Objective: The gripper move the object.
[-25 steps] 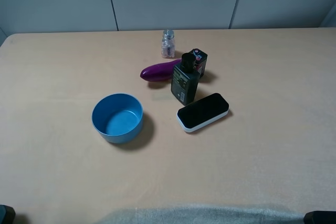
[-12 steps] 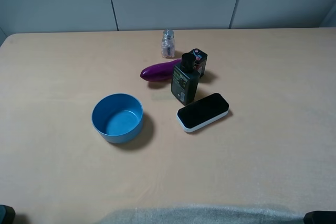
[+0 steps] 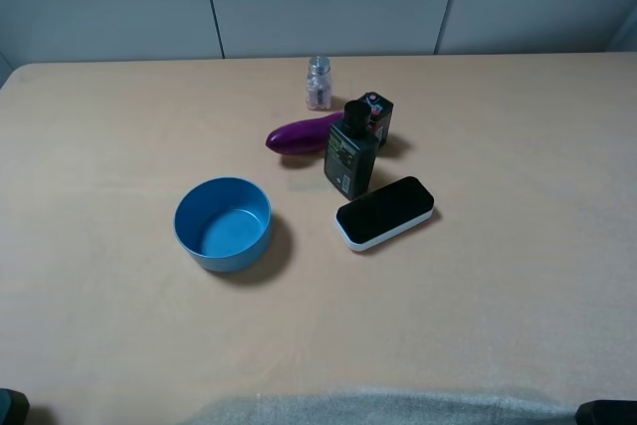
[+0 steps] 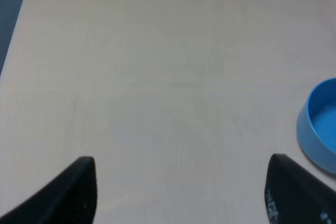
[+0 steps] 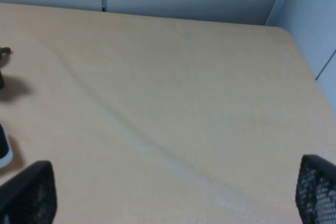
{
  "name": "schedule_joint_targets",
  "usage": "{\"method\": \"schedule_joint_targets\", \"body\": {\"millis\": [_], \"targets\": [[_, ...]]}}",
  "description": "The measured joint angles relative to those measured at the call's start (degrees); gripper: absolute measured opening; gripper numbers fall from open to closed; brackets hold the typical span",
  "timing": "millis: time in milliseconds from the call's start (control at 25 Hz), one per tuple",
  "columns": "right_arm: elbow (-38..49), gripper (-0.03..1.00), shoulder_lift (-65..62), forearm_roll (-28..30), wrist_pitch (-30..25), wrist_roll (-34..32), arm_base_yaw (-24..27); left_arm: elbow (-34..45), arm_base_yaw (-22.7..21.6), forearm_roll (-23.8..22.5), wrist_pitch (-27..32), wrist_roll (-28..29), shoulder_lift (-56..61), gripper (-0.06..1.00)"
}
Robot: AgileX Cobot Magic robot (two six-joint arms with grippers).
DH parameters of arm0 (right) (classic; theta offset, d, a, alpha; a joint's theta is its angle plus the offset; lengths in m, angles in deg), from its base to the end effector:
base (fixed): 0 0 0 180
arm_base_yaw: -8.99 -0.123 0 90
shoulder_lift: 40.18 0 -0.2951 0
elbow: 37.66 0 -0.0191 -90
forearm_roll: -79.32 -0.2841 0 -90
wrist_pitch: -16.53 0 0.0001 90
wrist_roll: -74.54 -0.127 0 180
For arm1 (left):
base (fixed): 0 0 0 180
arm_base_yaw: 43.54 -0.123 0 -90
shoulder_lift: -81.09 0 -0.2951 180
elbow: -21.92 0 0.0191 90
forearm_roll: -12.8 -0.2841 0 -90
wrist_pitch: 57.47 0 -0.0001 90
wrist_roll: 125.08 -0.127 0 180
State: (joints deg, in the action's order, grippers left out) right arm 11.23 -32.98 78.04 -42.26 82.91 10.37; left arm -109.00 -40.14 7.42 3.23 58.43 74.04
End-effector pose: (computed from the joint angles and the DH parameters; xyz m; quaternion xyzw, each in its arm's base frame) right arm 0.0476 0.0013 0.2808 -0.0516 0.8412 -0.0346 0.5372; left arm 0.0459 0.0077 0.2764 -0.0027 0.8509 0.0153 0.5251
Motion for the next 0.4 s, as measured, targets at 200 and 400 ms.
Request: {"method": "schedule_joint_targets", "body": {"millis": [200,400], "targets": [[0.0,0.69,0.0,0.0,0.0,0.0,0.0,0.0,0.0,0.0,0.0,0.0,0.0,0.73],[0.0,0.69,0.0,0.0,0.0,0.0,0.0,0.0,0.0,0.0,0.0,0.0,0.0,0.73]]}}
